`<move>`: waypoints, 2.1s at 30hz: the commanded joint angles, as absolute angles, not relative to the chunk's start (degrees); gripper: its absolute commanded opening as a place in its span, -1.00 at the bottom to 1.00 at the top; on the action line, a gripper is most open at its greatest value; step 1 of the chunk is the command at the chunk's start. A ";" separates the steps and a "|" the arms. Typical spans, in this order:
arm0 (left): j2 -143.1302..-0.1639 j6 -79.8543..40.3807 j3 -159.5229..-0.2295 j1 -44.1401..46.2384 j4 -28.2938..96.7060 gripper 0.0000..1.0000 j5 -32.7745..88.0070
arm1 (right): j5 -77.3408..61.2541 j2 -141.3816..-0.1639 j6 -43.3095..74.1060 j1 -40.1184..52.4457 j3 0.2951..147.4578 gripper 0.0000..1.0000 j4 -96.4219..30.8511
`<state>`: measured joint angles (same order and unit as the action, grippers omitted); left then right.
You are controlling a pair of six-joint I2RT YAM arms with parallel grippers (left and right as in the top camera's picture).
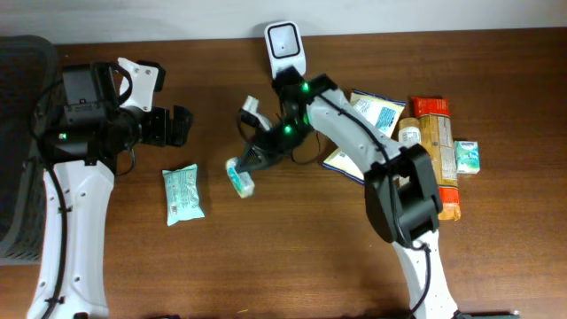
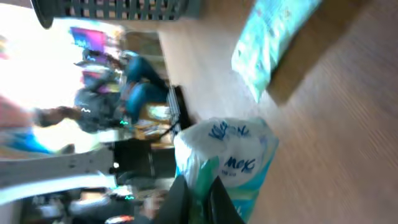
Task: Scan the item barcode
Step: 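Raise the Kleenex packet toward the scanner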
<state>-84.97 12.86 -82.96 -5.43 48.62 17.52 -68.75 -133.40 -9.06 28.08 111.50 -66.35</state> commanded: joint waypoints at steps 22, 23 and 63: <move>-84.20 13.80 -83.68 -5.54 48.69 0.98 17.58 | -34.54 -134.39 2.09 25.52 113.25 -0.15 -81.10; -84.20 13.80 -83.68 -5.54 48.69 0.98 17.56 | -34.57 -134.41 2.13 25.98 111.18 -0.12 -80.27; -84.20 13.80 -83.68 -5.54 48.69 0.98 17.56 | -81.52 -112.95 -7.27 11.18 105.19 -0.92 -75.46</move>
<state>-84.97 12.86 -82.96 -5.43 48.64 17.52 -79.61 -113.34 -6.42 11.42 104.09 -75.42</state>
